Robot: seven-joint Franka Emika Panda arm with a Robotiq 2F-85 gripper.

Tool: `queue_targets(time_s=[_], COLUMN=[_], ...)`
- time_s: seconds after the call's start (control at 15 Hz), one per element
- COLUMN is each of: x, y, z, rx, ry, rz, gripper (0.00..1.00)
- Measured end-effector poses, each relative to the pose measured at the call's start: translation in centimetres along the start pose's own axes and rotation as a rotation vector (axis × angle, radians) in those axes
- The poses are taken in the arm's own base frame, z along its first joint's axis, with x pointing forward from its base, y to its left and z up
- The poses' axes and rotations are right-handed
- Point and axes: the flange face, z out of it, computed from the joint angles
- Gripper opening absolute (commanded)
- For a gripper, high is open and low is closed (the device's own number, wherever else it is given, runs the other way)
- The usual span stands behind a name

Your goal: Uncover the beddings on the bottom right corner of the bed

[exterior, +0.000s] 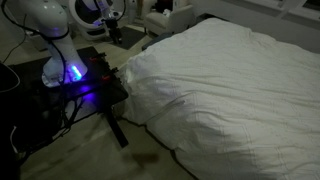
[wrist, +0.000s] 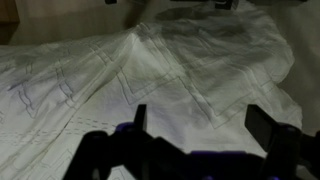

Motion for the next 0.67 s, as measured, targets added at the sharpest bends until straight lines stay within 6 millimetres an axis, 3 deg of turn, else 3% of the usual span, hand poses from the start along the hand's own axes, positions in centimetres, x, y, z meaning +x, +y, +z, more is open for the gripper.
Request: queue_targets(time_s=[0.33, 0.67], x=[1.1, 4.1], y=[-0.9, 1.3], z=[1.6, 2.2], rx=[0.012, 0.024], ry=[0.047, 0.049], rz=[-0.010, 0.042], gripper=[1.00, 1.00])
